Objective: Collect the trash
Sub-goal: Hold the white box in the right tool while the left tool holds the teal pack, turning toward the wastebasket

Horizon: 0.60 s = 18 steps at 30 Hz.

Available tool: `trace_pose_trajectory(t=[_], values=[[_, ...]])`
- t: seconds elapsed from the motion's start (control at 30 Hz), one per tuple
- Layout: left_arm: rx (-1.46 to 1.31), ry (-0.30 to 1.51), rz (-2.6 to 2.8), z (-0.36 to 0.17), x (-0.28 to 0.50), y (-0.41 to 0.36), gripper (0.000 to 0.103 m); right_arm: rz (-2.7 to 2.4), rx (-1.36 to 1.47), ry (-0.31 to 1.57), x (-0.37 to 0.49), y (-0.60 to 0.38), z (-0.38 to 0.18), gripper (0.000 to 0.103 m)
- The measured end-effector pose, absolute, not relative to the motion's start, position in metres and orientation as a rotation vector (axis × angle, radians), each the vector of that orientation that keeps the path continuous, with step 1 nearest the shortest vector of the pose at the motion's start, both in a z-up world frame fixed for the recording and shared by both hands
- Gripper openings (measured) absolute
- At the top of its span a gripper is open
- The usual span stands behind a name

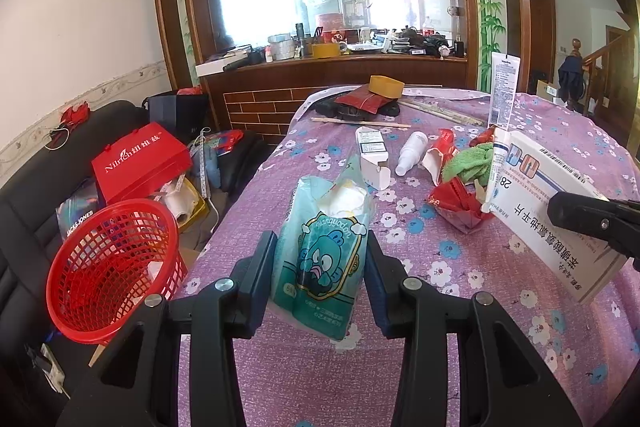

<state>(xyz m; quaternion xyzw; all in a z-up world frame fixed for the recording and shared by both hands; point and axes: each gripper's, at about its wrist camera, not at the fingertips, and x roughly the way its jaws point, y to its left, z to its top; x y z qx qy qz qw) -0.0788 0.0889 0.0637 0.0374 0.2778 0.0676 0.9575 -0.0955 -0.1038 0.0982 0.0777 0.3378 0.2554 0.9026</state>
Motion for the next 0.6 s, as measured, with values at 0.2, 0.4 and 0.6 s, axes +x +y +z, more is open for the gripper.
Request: trace_pose_trajectory(t=[0.2,0.4,0.6], values=[[0.079,0.565,0.138,0.0635,-0.0788,0.0896,0.041,0.532,0.156,0.706,-0.0937,-0.1008,0.096,0.014],[0.073,0.563,0.14,0.0636,-0.0791,0.0906,0.041,0.534,0.154,0.709,-0.0938,-0.0993,0.0953,0.014],[0.067,0.563,0.145,0.0616,-0.0817,0.0961,0.041,0.536,0.153,0.716,-0.0918,-0.0979,0.0934,0.014]])
